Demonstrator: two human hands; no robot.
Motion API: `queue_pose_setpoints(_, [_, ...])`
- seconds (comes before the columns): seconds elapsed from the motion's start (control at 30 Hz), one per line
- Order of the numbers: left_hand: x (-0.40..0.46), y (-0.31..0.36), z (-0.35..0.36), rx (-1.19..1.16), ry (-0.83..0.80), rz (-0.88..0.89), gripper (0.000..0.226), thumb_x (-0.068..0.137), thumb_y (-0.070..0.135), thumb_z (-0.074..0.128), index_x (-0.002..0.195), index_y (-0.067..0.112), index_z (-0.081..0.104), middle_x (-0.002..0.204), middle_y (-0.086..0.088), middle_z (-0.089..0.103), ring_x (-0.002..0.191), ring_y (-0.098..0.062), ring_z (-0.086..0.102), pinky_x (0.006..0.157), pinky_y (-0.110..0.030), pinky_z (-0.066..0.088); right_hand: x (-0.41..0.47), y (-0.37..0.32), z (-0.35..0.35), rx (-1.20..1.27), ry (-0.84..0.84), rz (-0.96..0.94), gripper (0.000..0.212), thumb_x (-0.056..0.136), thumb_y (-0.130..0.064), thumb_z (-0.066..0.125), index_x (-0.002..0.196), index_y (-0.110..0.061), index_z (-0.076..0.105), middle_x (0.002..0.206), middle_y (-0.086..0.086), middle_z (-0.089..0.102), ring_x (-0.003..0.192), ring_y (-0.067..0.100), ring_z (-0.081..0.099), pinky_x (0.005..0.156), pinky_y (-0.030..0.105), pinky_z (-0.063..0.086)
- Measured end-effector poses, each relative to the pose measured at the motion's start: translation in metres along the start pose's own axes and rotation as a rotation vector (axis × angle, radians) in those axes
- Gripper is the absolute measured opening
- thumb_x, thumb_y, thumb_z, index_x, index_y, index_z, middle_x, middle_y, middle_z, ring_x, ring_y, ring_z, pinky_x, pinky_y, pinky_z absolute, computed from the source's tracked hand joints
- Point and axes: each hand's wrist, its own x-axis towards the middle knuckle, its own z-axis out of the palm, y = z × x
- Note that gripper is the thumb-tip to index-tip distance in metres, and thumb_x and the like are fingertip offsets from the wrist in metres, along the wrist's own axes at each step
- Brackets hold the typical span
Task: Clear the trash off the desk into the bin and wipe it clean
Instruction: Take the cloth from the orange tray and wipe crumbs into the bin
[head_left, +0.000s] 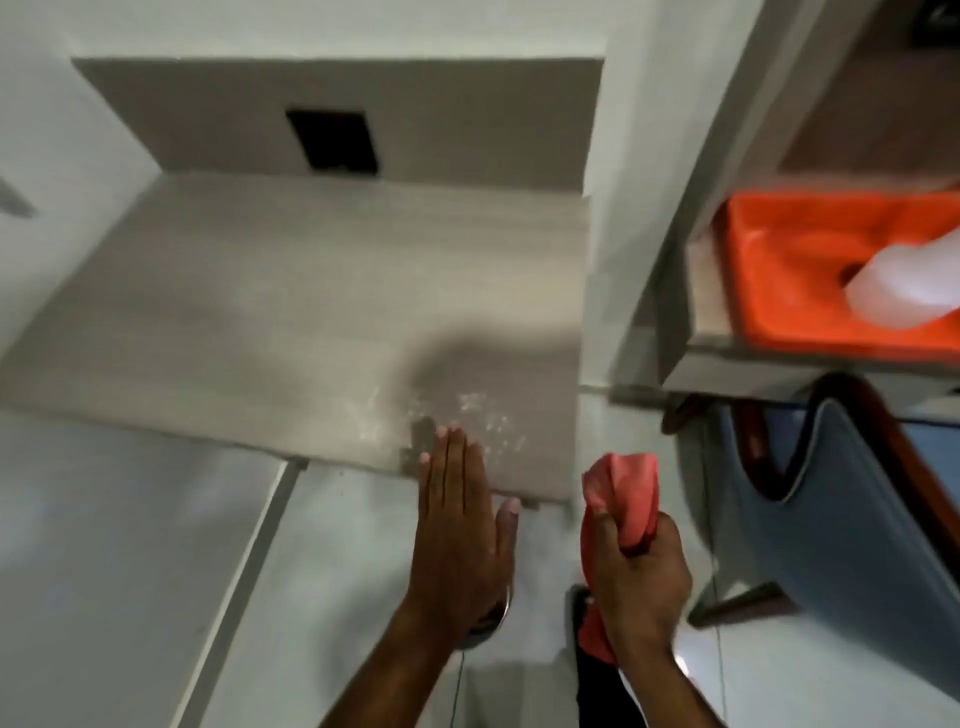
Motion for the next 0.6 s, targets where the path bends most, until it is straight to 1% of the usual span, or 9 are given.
queue_pose_setpoints(0.13, [-0.098,-0.061,0.049,0.005,-0.034,-0.164,0.073,0.099,0.041,0.031,0.151,-0.005,0.009,0.162,-0.026,0.007,0.154,-0.036,0.001,0.127,-0.044,0.002,-0.05,0.095,0.059,-0.042,-0.205,0.149,0.013,0.088,-0.038,0.062,0.1,-0.032,0.059,0.076,-0.015,0.062,0.075,0.019,0.067,0.058,0.02,0.045])
queue_pose_setpoints(0.2, [-0.132,-0.088,0.087,0.02,-0.12,-0.29,0.075,0.099,0.041,0.034,0.152,-0.005,0.008,0.163,-0.025,0.005,0.154,-0.035,0.0,0.126,-0.045,0.003,-0.056,0.134,0.087,-0.083,-0.299,0.165,0.021,0.093,-0.034,0.06,0.109,-0.02,0.057,0.075,-0.012,0.06,0.068,0.019,0.067,0.047,0.015,0.045])
queue_pose_setpoints(0.27, [-0.162,-0.115,0.135,-0.027,-0.205,-0.496,0.077,0.097,0.037,0.044,0.151,-0.009,0.013,0.162,-0.029,0.01,0.153,-0.039,0.005,0.125,-0.047,0.006,-0.056,0.174,0.115,-0.136,-0.368,0.15,0.025,0.096,-0.029,0.058,0.115,-0.012,0.054,0.073,-0.007,0.059,0.052,0.013,0.062,0.031,0.01,0.038])
queue_pose_setpoints(0.33, [-0.18,-0.141,0.186,-0.082,-0.266,-0.816,0.081,0.095,0.037,0.051,0.149,-0.013,0.017,0.158,-0.034,0.018,0.15,-0.042,0.015,0.126,-0.049,0.014,-0.052,0.209,0.137,-0.19,-0.432,0.149,0.025,0.097,-0.02,0.056,0.12,-0.012,0.051,0.074,-0.004,0.059,0.048,0.013,0.06,0.028,0.01,0.037])
queue_pose_setpoints(0.4, [-0.191,-0.169,0.225,-0.227,-0.335,-1.236,0.081,0.095,0.034,0.055,0.149,-0.012,0.015,0.156,-0.033,0.023,0.145,-0.041,0.026,0.12,-0.032,0.032,-0.047,0.236,0.153,-0.218,-0.48,0.17,0.027,0.095,-0.009,0.054,0.122,-0.013,0.049,0.078,0.002,0.061,0.052,0.016,0.062,0.031,0.014,0.041])
queue_pose_setpoints(0.47, [-0.203,-0.196,0.264,-0.66,-0.456,-1.513,0.059,0.1,0.014,0.049,0.15,-0.005,0.023,0.156,-0.027,0.03,0.13,-0.033,0.044,0.082,-0.004,0.05,-0.044,0.26,0.162,-0.218,-0.503,0.17,0.029,0.092,-0.003,0.053,0.12,-0.013,0.051,0.082,0.006,0.063,0.055,0.017,0.061,0.034,0.013,0.042])
queue_pose_setpoints(0.5, [-0.206,-0.206,0.28,-0.863,-0.466,-1.58,0.05,0.1,0.007,0.046,0.148,0.0,0.033,0.152,-0.024,0.039,0.119,-0.031,0.05,0.067,-0.011,0.055,-0.044,0.269,0.164,-0.215,-0.504,0.164,0.028,0.091,-0.002,0.053,0.117,-0.013,0.052,0.081,0.006,0.062,0.055,0.015,0.06,0.034,0.01,0.041])
queue_pose_setpoints(0.57, [-0.206,-0.213,0.293,-1.062,-0.315,-1.714,0.04,0.097,0.007,0.048,0.137,0.001,0.049,0.136,-0.027,0.057,0.11,-0.037,0.062,0.075,-0.038,0.061,-0.047,0.278,0.159,-0.181,-0.499,0.17,0.026,0.087,0.001,0.054,0.11,-0.013,0.055,0.08,0.007,0.062,0.058,0.02,0.061,0.037,0.012,0.046])
queue_pose_setpoints(0.6, [-0.205,-0.213,0.295,-1.066,-0.271,-1.733,0.037,0.095,0.008,0.05,0.131,-0.001,0.054,0.127,-0.028,0.063,0.107,-0.043,0.066,0.076,-0.047,0.062,-0.049,0.278,0.154,-0.159,-0.505,0.189,0.027,0.086,0.001,0.054,0.109,-0.013,0.055,0.083,0.009,0.064,0.065,0.026,0.064,0.046,0.021,0.055])
